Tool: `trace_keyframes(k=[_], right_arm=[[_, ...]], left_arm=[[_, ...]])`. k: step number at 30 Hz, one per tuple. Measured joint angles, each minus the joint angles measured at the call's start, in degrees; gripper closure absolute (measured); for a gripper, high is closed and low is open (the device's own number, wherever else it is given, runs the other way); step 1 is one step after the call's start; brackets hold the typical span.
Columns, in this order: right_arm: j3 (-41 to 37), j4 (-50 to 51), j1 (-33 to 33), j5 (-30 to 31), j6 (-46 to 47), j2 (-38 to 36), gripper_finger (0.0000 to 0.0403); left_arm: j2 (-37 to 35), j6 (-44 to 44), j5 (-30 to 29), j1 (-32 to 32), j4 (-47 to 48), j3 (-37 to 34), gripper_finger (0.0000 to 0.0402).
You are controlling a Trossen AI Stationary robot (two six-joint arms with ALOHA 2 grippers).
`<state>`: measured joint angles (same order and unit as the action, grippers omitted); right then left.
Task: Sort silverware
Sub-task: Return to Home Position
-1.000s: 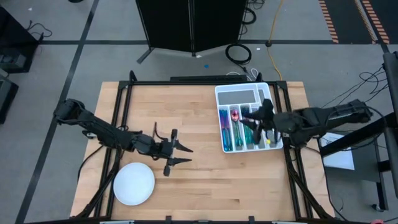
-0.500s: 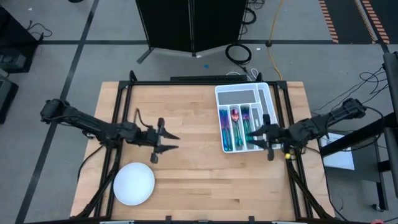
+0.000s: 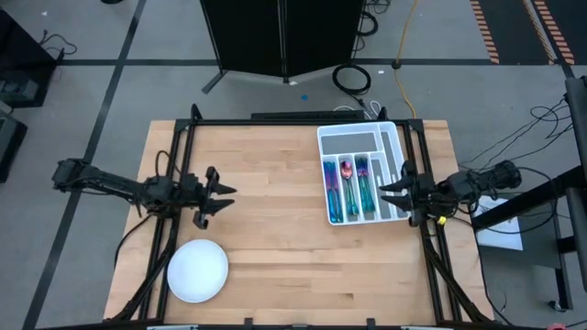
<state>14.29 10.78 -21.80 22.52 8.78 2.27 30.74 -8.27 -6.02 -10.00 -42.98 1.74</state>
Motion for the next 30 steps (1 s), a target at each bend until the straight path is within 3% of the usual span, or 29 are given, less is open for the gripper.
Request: trace_keyframes(k=[7, 11, 16, 23, 27, 30], right_arm=[[-6.02, 0.02, 0.19, -0.21, 4.21, -2.10, 0.0291], [-6.76, 5.12, 0.68, -0.43, 7.82, -2.10, 0.0291], [-6.74, 10.27, 2.33, 0.16, 9.20, -2.12, 0.0291], [-7.52, 9.56, 3.87, -1.67, 7.95, -2.00, 0.0291], [-9.34, -0.74, 3.99, -0.50, -0.69, -1.80, 0.0291], [-12.09, -9.98, 4.19, -7.37, -6.83, -1.77, 0.0291]], left_arm=[[-4.30, 1.37, -3.02, 0.38, 3.70, -1.34, 0.0244], [-4.26, 2.89, -3.94, 1.47, 6.28, -1.34, 0.0244], [-4.26, 0.63, -5.52, 3.04, 9.74, -1.36, 0.0244], [-4.26, -4.41, -7.52, 5.98, 12.66, -1.38, 0.0244], [-4.24, -6.66, -8.30, 6.23, 14.99, -1.38, 0.0244], [-4.24, -9.95, -12.61, 6.23, 15.69, -1.38, 0.0244]])
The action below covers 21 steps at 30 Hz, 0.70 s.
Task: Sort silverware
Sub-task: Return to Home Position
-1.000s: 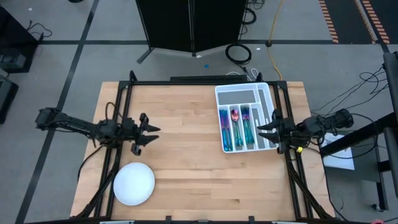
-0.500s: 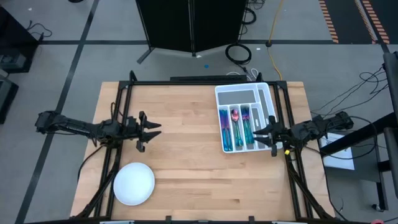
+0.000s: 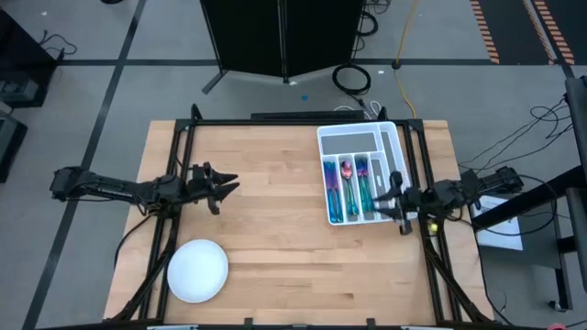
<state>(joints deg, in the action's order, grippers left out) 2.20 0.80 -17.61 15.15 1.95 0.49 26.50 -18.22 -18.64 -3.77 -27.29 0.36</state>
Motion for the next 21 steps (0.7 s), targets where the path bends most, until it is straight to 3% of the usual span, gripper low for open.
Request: trace_keyframes(k=[3, 6, 9, 14, 21], right_arm=[[-1.36, -2.78, 0.22, -9.40, 0.76, 0.16, 0.0291], [-1.35, -1.75, 0.25, -15.07, 0.44, 0.49, 0.0291], [-1.35, -1.72, 0.35, -14.84, -2.71, 2.23, 0.0291], [-1.33, -2.67, 1.92, -9.40, -9.03, 7.46, 0.0291], [-1.33, -2.74, 1.93, -9.25, 0.92, 11.82, 0.0291]], left_arm=[[0.02, -0.76, -1.94, 0.02, 0.02, -0.02, 0.0244], [0.04, 2.19, -1.47, 0.01, 0.02, -0.02, 0.0244], [0.04, 5.13, -1.24, 0.00, 0.02, -0.02, 0.0244], [0.04, 6.77, -1.15, 0.01, 0.01, -0.04, 0.0244], [0.04, 6.69, -1.11, 0.00, -0.02, -0.04, 0.0244]])
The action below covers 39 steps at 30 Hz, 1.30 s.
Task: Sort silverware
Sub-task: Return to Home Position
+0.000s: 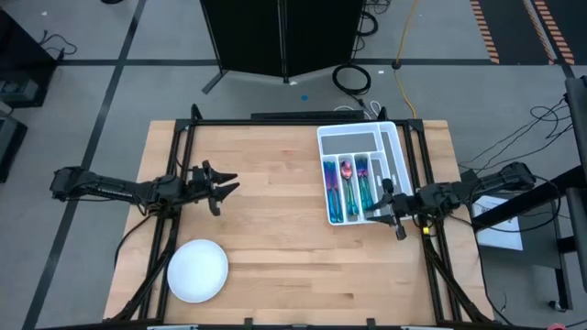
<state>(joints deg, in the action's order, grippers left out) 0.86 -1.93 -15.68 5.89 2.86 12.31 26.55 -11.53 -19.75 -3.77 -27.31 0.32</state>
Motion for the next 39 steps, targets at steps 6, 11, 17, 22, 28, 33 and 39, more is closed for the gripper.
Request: trace_keyframes(k=[6, 11, 17, 22, 28, 33, 39], right_arm=[[0.00, 0.02, 0.00, 0.02, 0.97, 0.26, 0.0291], [0.00, 0.02, 0.00, 0.02, 0.97, 0.26, 0.0291], [0.00, 0.02, 0.00, 0.02, 0.97, 0.26, 0.0291], [0.00, 0.02, 0.00, 0.02, 0.97, 0.26, 0.0291], [0.00, 0.02, 0.00, 0.03, 0.97, 0.26, 0.0291], [0.00, 0.02, 0.00, 0.04, 0.97, 0.26, 0.0291], [0.00, 0.02, 0.00, 0.04, 0.97, 0.26, 0.0291]], left_arm=[[0.00, 0.00, 0.02, 0.00, 0.00, 0.00, 0.0244], [0.00, -0.02, 0.06, 0.01, 0.00, -0.01, 0.0244], [0.00, -0.02, 0.07, 0.01, 0.00, -0.02, 0.0244], [0.00, -0.02, 0.07, 0.01, 0.00, -0.02, 0.0244], [0.00, -0.04, 0.09, 0.00, 0.00, -0.02, 0.0244], [0.00, -0.04, 0.09, 0.00, 0.00, -0.02, 0.0244], [0.00, -0.04, 0.09, 0.00, 0.00, -0.04, 0.0244]])
